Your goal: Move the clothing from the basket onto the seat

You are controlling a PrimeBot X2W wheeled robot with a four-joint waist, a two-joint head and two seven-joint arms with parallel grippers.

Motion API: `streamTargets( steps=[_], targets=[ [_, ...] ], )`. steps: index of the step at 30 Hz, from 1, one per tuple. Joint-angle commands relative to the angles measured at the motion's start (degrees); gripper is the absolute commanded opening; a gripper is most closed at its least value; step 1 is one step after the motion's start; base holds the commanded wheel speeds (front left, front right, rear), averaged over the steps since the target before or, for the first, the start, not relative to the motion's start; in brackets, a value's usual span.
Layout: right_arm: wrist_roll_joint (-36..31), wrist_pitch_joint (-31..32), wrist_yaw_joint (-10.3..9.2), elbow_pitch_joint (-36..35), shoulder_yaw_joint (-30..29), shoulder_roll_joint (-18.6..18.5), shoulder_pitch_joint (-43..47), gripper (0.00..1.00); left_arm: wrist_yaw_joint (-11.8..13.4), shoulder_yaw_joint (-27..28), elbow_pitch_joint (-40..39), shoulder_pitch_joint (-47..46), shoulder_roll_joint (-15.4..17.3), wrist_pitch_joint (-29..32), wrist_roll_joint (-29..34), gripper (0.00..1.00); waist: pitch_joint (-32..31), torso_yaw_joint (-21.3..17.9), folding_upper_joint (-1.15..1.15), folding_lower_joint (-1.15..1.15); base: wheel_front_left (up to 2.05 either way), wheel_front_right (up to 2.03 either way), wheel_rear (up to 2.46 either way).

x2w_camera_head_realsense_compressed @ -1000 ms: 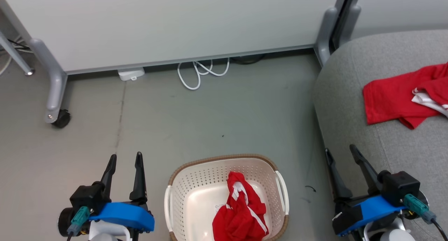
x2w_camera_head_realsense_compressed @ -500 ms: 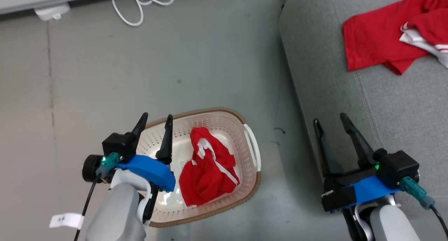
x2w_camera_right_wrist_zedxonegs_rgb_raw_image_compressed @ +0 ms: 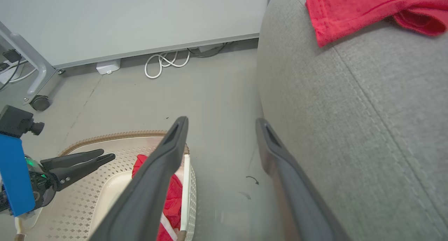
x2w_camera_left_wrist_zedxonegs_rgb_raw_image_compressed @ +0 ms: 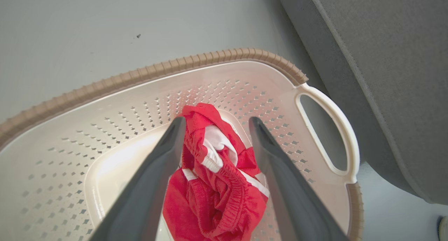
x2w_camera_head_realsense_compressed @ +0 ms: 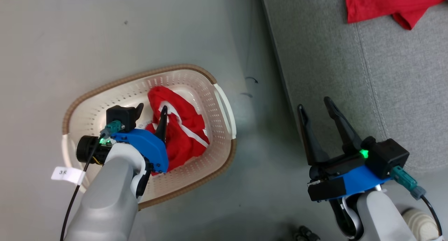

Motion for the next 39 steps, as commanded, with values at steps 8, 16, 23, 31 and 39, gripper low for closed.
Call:
streamTargets(
  steps=[8, 16, 23, 31, 39],
  targets=[
    [2.36, -1.20, 0.03, 1.07, 2.76, 0.07, -2.84, 1.00, 1.02, 1.27, 6.88, -5.71, -0.21, 1.82, -2.13, 1.00, 6.17, -3.87, 0.00, -0.02, 0.00, 0.00, 0.00],
    [3.39, -1.50, 0.03, 0.81, 4.16, 0.07, -3.98, 1.00, 4.12, 2.23, 10.95, -9.38, 0.80, 3.44, -2.86, 1.00, 9.16, -5.42, 0.00, -0.02, 0.00, 0.00, 0.00],
    [4.77, -1.54, 0.03, 0.30, 5.50, 0.07, -4.47, 1.00, 5.66, 2.69, 13.55, -11.53, 0.61, 4.34, -3.92, 1.00, 10.88, -6.74, 0.00, -0.02, 0.00, 0.00, 0.00],
    [5.32, -1.55, 0.03, -0.37, 5.43, 0.07, -4.23, 1.00, 3.95, 1.44, 15.96, -12.71, 0.19, 7.15, -4.13, 0.00, 11.43, -7.30, 0.00, -0.02, 0.00, 0.00, 0.00],
    [5.81, -1.56, 0.03, -0.11, 5.84, 0.07, -4.75, 1.00, 3.69, 0.51, 16.72, -13.03, 0.36, 6.50, -4.03, 0.00, 11.04, -7.12, 0.00, -0.02, 0.00, 0.00, 0.00]
  ],
)
